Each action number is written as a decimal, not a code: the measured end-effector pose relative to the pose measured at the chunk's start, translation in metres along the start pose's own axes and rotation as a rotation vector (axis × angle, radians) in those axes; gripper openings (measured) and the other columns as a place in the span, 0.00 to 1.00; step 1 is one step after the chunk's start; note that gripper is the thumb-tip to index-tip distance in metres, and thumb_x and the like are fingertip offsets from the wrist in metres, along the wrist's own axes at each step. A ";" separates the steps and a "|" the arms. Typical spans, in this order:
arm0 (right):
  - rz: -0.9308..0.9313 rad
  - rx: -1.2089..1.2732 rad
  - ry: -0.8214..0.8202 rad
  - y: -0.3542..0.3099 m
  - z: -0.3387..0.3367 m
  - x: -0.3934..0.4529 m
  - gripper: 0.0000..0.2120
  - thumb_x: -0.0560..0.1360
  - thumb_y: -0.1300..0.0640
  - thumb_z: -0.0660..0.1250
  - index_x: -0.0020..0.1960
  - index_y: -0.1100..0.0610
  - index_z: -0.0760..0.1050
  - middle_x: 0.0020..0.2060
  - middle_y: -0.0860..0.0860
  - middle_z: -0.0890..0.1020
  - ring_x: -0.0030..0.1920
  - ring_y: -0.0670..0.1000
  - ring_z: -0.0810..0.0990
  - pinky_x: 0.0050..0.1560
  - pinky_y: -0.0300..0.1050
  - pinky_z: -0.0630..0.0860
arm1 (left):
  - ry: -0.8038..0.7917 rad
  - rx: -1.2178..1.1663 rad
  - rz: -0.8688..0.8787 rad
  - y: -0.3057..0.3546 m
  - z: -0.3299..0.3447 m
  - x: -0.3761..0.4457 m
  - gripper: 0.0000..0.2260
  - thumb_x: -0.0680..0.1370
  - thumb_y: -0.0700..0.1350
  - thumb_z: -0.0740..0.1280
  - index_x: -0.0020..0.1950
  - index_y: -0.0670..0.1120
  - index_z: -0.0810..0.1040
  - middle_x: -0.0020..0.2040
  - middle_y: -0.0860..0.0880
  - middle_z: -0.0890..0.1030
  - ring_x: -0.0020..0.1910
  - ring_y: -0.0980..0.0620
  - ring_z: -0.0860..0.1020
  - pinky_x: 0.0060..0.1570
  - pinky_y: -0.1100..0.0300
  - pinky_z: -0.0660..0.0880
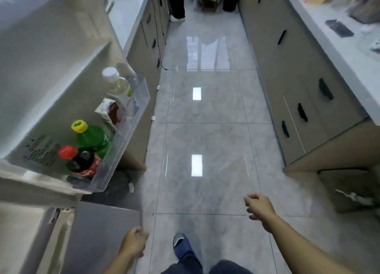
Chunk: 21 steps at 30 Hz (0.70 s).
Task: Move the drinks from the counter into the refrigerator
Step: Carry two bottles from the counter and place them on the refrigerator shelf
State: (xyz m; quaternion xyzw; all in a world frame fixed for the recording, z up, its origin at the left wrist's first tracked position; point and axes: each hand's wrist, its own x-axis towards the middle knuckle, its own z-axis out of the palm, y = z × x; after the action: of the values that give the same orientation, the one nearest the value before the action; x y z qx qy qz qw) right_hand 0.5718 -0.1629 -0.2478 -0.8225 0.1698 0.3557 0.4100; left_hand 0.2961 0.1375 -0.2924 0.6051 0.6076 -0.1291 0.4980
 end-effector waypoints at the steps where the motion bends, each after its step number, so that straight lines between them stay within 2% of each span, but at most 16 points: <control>1: 0.032 -0.001 0.013 0.010 -0.002 0.001 0.05 0.77 0.57 0.66 0.48 0.59 0.77 0.39 0.55 0.79 0.39 0.55 0.76 0.39 0.48 0.77 | -0.017 0.015 -0.016 -0.001 0.003 0.002 0.09 0.79 0.43 0.68 0.56 0.41 0.77 0.41 0.41 0.79 0.33 0.45 0.76 0.34 0.56 0.75; 3: 0.089 -0.015 0.028 0.028 -0.008 0.001 0.05 0.77 0.56 0.65 0.48 0.58 0.77 0.42 0.55 0.79 0.41 0.55 0.76 0.41 0.49 0.78 | -0.053 0.048 -0.044 0.003 0.008 0.007 0.09 0.78 0.43 0.68 0.56 0.40 0.77 0.39 0.40 0.80 0.32 0.46 0.75 0.35 0.55 0.75; 7: 0.217 -0.012 0.066 0.062 -0.023 0.003 0.06 0.78 0.56 0.64 0.46 0.60 0.75 0.40 0.55 0.78 0.38 0.55 0.74 0.39 0.48 0.76 | -0.106 0.091 -0.076 0.038 0.027 0.019 0.09 0.78 0.42 0.68 0.56 0.41 0.76 0.39 0.40 0.79 0.31 0.47 0.73 0.35 0.57 0.73; 11: 0.337 0.005 0.130 0.087 -0.048 0.013 0.07 0.76 0.60 0.67 0.42 0.63 0.76 0.32 0.57 0.77 0.33 0.55 0.73 0.36 0.46 0.72 | -0.165 0.094 -0.024 0.112 0.057 0.041 0.09 0.79 0.45 0.66 0.58 0.45 0.74 0.48 0.41 0.80 0.37 0.45 0.76 0.39 0.56 0.76; 13: 0.366 -0.026 0.155 0.091 -0.063 0.025 0.10 0.75 0.61 0.68 0.35 0.63 0.75 0.28 0.58 0.76 0.32 0.54 0.73 0.36 0.46 0.72 | -0.176 0.081 0.027 0.156 0.073 0.055 0.09 0.79 0.46 0.66 0.58 0.46 0.74 0.50 0.41 0.80 0.41 0.45 0.78 0.44 0.52 0.79; 15: 0.325 -0.110 0.193 0.088 -0.073 0.043 0.16 0.70 0.60 0.68 0.26 0.57 0.67 0.23 0.55 0.69 0.29 0.52 0.69 0.36 0.46 0.68 | -0.186 0.065 0.082 0.199 0.087 0.069 0.09 0.79 0.46 0.66 0.58 0.47 0.74 0.51 0.42 0.80 0.41 0.45 0.78 0.45 0.51 0.79; 16: 0.312 -0.110 0.223 0.082 -0.078 0.053 0.16 0.67 0.59 0.67 0.25 0.56 0.64 0.23 0.54 0.66 0.29 0.52 0.67 0.36 0.47 0.66 | -0.186 0.057 0.102 0.219 0.093 0.075 0.09 0.79 0.46 0.66 0.58 0.47 0.73 0.51 0.42 0.80 0.41 0.46 0.78 0.44 0.51 0.79; 17: 0.313 -0.107 0.247 0.077 -0.083 0.066 0.16 0.67 0.60 0.68 0.25 0.57 0.63 0.23 0.54 0.66 0.29 0.53 0.68 0.37 0.49 0.67 | -0.182 0.052 0.113 0.239 0.098 0.080 0.09 0.79 0.46 0.66 0.58 0.47 0.73 0.50 0.42 0.80 0.40 0.46 0.78 0.42 0.52 0.78; 19: 0.354 -0.111 0.216 0.056 -0.103 0.098 0.16 0.70 0.65 0.71 0.27 0.62 0.69 0.26 0.57 0.74 0.33 0.58 0.77 0.41 0.50 0.72 | -0.160 0.040 0.111 0.272 0.108 0.088 0.08 0.79 0.46 0.66 0.58 0.48 0.73 0.49 0.42 0.80 0.38 0.47 0.77 0.40 0.53 0.78; 21: 0.371 -0.122 0.146 0.016 -0.123 0.139 0.11 0.71 0.63 0.71 0.32 0.64 0.76 0.30 0.59 0.81 0.38 0.59 0.81 0.45 0.50 0.76 | -0.121 0.021 0.109 0.298 0.117 0.094 0.08 0.79 0.47 0.66 0.57 0.48 0.74 0.50 0.44 0.80 0.39 0.47 0.78 0.38 0.54 0.79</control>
State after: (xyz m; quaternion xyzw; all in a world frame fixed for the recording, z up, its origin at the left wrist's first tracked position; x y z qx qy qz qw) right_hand 0.7136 -0.2686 -0.3064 -0.8240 0.3260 0.3740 0.2736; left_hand 0.6274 0.1756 -0.2865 0.6338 0.5412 -0.1443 0.5335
